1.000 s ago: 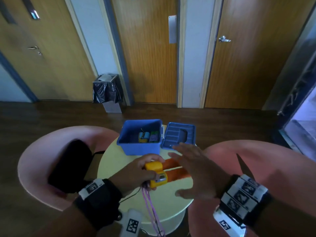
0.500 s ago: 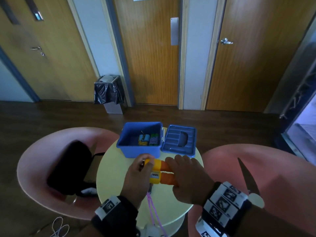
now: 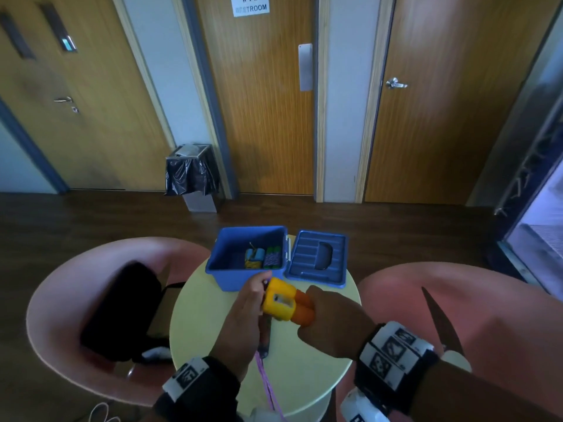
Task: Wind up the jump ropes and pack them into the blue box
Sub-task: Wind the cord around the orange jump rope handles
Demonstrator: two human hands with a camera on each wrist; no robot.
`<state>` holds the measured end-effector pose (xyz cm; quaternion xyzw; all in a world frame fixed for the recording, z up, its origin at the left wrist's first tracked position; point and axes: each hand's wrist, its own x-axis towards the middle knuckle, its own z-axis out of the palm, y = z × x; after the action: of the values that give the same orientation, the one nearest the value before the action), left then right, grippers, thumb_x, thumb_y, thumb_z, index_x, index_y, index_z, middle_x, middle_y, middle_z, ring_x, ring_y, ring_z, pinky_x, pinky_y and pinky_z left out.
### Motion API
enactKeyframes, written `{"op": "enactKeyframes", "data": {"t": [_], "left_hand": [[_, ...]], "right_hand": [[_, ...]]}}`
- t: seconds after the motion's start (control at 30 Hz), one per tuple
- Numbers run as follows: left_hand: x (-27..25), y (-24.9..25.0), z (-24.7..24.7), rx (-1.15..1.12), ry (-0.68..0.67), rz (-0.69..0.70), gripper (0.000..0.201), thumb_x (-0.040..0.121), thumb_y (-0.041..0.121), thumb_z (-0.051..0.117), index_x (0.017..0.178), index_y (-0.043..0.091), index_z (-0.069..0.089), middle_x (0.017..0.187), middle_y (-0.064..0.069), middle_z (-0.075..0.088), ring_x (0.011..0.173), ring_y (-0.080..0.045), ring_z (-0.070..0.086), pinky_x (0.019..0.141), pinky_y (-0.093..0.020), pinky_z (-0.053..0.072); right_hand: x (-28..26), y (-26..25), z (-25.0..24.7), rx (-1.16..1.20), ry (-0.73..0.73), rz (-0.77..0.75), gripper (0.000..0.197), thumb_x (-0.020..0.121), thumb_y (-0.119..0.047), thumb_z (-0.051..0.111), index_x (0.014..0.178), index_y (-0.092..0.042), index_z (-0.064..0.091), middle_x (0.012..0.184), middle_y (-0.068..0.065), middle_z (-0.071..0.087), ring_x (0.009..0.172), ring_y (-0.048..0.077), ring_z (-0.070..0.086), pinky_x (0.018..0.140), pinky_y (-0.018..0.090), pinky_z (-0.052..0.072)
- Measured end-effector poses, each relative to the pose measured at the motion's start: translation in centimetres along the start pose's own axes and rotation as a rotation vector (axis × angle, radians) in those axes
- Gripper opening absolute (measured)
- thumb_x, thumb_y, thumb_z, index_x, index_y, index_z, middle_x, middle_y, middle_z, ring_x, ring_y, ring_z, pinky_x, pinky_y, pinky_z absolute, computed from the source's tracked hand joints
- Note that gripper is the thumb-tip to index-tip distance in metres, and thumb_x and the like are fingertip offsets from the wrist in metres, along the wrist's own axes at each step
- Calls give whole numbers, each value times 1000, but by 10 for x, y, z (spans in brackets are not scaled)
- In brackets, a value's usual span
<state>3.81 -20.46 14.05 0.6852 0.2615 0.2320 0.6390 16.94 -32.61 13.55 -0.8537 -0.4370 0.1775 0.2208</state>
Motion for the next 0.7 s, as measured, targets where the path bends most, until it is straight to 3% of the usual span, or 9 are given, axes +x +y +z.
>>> {"op": "enactKeyframes", "data": {"t": [0.07, 0.13, 0.2, 0.33, 0.43, 0.5, 0.57, 0.63, 0.7], "left_hand": [[2, -2, -1, 14, 7, 36, 27, 106, 37, 36, 121, 33, 58, 61, -6, 40, 51, -16, 34, 50, -32, 29], [9, -6, -1, 95, 39, 37, 20, 102, 38, 46, 106, 31, 64, 56, 3, 37, 49, -13, 34, 55, -35, 28], [13, -8, 3, 246, -4, 101, 24, 100, 39, 46, 88, 31, 65, 55, 4, 41, 51, -13, 41, 56, -35, 34], [15, -10, 16, 331, -198, 64, 30, 104, 27, 45, 85, 23, 68, 76, 0, 68, 73, -15, 62, 82, -43, 51], [17, -6, 15, 337, -311, 20, 34, 97, 42, 48, 88, 20, 72, 77, -1, 68, 75, -25, 60, 80, -41, 50], [17, -3, 10, 446, -347, 67, 32, 98, 42, 52, 79, 22, 67, 63, 6, 51, 63, -11, 50, 68, -32, 40], [14, -3, 6, 568, -346, 125, 31, 100, 38, 53, 72, 28, 64, 57, 0, 47, 57, -10, 47, 63, -34, 39], [6, -4, 2, 645, -353, 147, 31, 99, 41, 51, 71, 33, 62, 60, -8, 56, 58, -19, 55, 66, -40, 46], [-3, -4, 0, 683, -376, 164, 32, 95, 53, 47, 73, 34, 59, 67, -9, 61, 63, -24, 59, 69, -44, 48]], "right_hand": [[-1, -1, -2, 456, -44, 134, 27, 61, -33, 61, 79, -20, 47, 66, -3, 53, 56, 15, 49, 59, 30, 38], [-3, -5, -4, 1052, -86, 263, 26, 59, -19, 62, 82, -12, 53, 60, 4, 49, 50, 18, 46, 54, 30, 37], [-5, -8, -8, 1499, -129, 298, 33, 61, -15, 61, 93, -9, 58, 66, 8, 51, 53, 21, 48, 54, 29, 39], [-8, -6, -16, 1856, -295, 193, 48, 63, -20, 62, 108, -3, 58, 73, 10, 48, 60, 24, 46, 59, 33, 42], [-14, 4, -18, 1841, -416, 126, 54, 63, -21, 64, 114, -3, 60, 75, 10, 45, 62, 24, 45, 61, 33, 40], [-17, 10, -20, 1684, -397, 169, 43, 59, -20, 64, 101, -9, 62, 74, 9, 47, 62, 24, 46, 61, 31, 40], [-16, 15, -22, 1461, -290, 277, 34, 57, -19, 64, 90, -12, 61, 70, 8, 51, 58, 23, 49, 58, 29, 41], [-11, 26, -25, 1118, -70, 348, 24, 58, -23, 63, 78, -12, 58, 59, 3, 53, 52, 19, 49, 55, 29, 40], [-4, 43, -31, 654, 90, 285, 17, 64, -28, 65, 71, -15, 56, 56, -2, 54, 53, 17, 48, 58, 31, 38]]}}
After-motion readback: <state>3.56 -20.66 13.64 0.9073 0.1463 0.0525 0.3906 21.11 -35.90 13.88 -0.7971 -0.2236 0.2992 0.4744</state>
